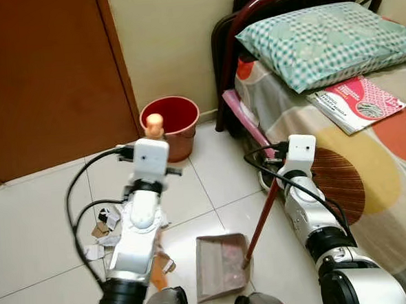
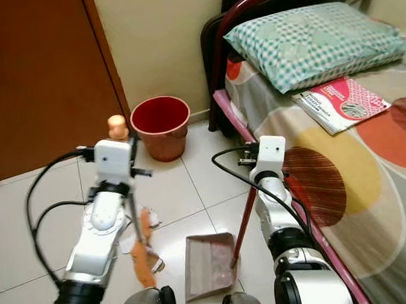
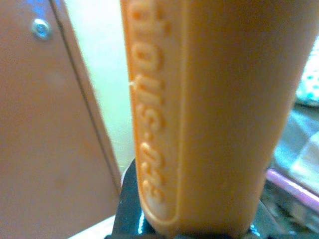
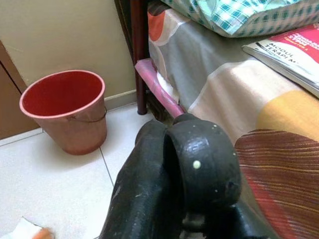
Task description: Sweep floor
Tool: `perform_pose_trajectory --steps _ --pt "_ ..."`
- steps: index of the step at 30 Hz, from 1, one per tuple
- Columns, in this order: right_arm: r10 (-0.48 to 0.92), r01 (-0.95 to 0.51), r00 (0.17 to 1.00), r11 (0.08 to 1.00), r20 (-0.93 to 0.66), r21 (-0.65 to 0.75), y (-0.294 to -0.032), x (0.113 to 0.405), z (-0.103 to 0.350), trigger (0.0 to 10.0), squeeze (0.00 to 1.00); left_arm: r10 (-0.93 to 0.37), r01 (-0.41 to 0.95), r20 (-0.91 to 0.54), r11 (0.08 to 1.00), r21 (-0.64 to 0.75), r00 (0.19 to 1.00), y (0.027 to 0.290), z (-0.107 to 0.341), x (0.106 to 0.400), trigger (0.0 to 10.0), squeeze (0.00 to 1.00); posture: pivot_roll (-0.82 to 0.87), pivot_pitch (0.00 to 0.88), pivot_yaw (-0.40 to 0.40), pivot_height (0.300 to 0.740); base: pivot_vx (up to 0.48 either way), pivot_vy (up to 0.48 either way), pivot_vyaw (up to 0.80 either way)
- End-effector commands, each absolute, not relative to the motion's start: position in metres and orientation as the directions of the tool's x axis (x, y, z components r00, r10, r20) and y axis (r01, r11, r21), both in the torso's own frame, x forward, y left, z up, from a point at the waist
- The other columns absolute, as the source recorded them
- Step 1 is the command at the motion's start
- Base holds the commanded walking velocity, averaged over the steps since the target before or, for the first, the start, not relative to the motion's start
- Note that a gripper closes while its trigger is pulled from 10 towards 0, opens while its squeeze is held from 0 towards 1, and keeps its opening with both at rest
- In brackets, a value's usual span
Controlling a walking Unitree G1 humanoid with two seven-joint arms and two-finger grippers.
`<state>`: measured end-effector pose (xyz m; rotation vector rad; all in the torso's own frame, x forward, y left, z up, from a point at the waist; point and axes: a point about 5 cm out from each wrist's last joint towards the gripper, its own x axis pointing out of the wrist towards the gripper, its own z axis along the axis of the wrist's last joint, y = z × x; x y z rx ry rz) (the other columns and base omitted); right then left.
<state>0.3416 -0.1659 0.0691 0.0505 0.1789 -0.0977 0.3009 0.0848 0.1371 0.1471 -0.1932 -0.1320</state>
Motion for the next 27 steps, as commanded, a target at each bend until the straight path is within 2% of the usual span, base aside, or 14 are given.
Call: perform_pose_trajectory --steps 1,6,12,25,27 --pt "-0.101 0.110 0.982 0.993 -0.161 0.049 -0.167 0.345 0.075 10.0 0.00 -0.164 0.144 0.209 0.983 0.110 0.964 0.074 0.146 0.304 10.0 0.00 0.01 0.092 -0.033 0.740 0.000 0.000 0.00" --pt "-0.105 0.114 0.982 0.992 -0.155 0.050 -0.167 0.346 0.076 10.0 0.00 -0.158 0.148 0.217 0.987 0.060 0.963 0.068 0.151 0.309 10.0 0.00 0.00 0.094 -0.025 0.740 0.000 0.000 0.00" --pt "-0.106 0.115 0.983 0.992 -0.153 0.056 -0.164 0.347 0.076 10.0 0.00 -0.048 0.065 0.180 0.994 -0.090 0.983 0.079 0.153 0.318 10.0 0.00 0.00 0.100 -0.023 0.740 0.000 0.000 0.00" --pt "-0.086 0.099 0.983 0.992 -0.162 0.072 -0.157 0.349 0.077 10.0 0.00 0.110 -0.111 0.192 0.994 -0.007 0.975 0.123 0.151 0.326 10.0 0.00 0.00 0.103 -0.029 0.740 0.000 0.000 0.00" --pt "-0.086 0.098 0.982 0.993 -0.166 0.067 -0.158 0.348 0.076 10.0 0.00 0.148 -0.153 0.192 0.988 0.013 0.970 0.140 0.150 0.328 10.0 0.00 0.00 0.104 -0.030 0.740 0.000 0.000 0.00"
